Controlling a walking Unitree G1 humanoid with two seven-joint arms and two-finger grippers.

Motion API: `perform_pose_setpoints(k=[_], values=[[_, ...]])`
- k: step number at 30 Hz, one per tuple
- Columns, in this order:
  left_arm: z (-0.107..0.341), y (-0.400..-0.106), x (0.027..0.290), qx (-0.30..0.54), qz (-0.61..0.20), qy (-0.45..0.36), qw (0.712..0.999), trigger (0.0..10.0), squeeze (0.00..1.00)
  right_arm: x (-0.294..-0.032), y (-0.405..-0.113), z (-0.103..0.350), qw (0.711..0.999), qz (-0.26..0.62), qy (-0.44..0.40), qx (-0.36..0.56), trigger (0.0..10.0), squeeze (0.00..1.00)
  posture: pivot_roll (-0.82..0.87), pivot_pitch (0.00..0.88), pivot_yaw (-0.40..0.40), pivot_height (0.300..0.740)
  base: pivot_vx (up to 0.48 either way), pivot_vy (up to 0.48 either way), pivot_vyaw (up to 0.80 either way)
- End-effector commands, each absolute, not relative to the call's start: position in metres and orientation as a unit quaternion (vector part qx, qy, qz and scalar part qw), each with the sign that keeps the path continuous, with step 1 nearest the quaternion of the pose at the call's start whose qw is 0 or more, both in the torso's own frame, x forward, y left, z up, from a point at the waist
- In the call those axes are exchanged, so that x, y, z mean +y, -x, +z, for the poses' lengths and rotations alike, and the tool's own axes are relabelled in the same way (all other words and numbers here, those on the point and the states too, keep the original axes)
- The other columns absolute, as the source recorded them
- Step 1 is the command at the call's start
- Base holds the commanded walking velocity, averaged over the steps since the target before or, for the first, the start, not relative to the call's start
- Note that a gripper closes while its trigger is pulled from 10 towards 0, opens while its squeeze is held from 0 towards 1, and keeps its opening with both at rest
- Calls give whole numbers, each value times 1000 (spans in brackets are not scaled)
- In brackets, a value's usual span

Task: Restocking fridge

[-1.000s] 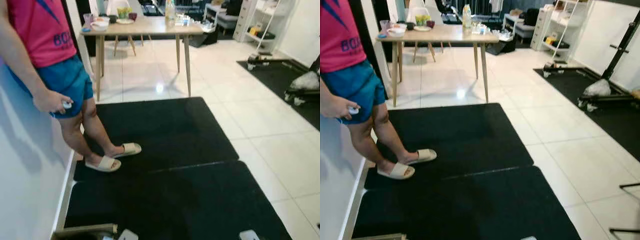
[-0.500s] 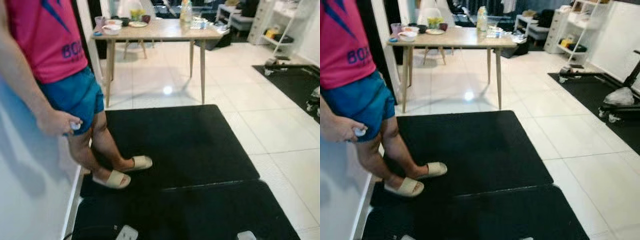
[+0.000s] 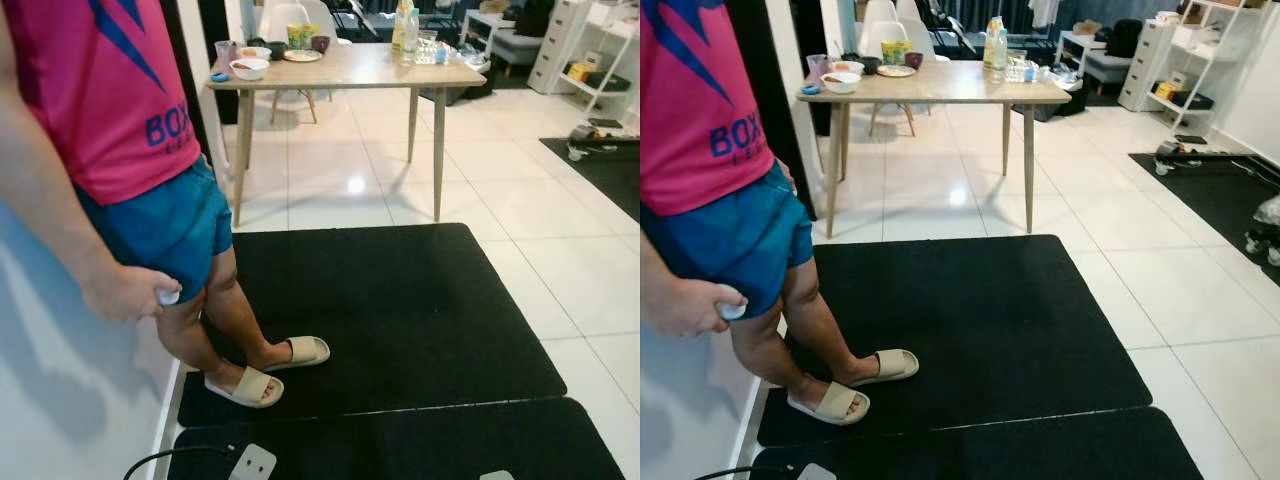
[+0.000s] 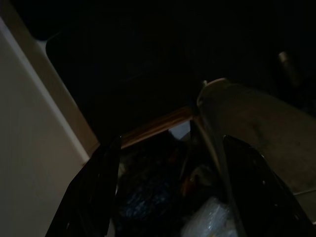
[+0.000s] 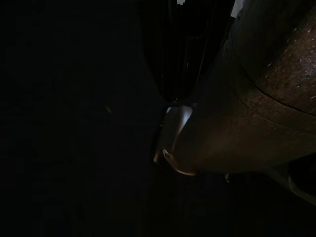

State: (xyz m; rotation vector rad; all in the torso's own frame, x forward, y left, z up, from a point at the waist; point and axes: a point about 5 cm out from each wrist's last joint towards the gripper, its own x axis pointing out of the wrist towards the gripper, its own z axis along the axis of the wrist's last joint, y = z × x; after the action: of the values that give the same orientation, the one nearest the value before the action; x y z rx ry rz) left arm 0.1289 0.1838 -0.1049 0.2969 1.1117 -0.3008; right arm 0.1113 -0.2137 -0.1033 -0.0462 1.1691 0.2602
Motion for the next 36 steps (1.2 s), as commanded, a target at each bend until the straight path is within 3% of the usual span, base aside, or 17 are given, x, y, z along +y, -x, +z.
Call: perform_pose_setpoints(k=[1, 30, 36], values=[[-110, -114, 182, 550, -145, -131, 812, 10000, 0, -216, -102, -105, 816, 123, 25, 564, 10000, 0, -51, 0, -19, 740, 0, 0, 0], [-110, -115, 184, 550, -143, -118, 814, 10000, 0, -215, -102, -106, 816, 124, 21, 564, 10000, 0, -48, 0, -16, 740, 0, -442, 0], [-109, -116, 184, 546, -136, -117, 818, 10000, 0, -214, -103, -106, 817, 124, 20, 563, 10000, 0, -46, 0, -17, 740, 0, 0, 0]])
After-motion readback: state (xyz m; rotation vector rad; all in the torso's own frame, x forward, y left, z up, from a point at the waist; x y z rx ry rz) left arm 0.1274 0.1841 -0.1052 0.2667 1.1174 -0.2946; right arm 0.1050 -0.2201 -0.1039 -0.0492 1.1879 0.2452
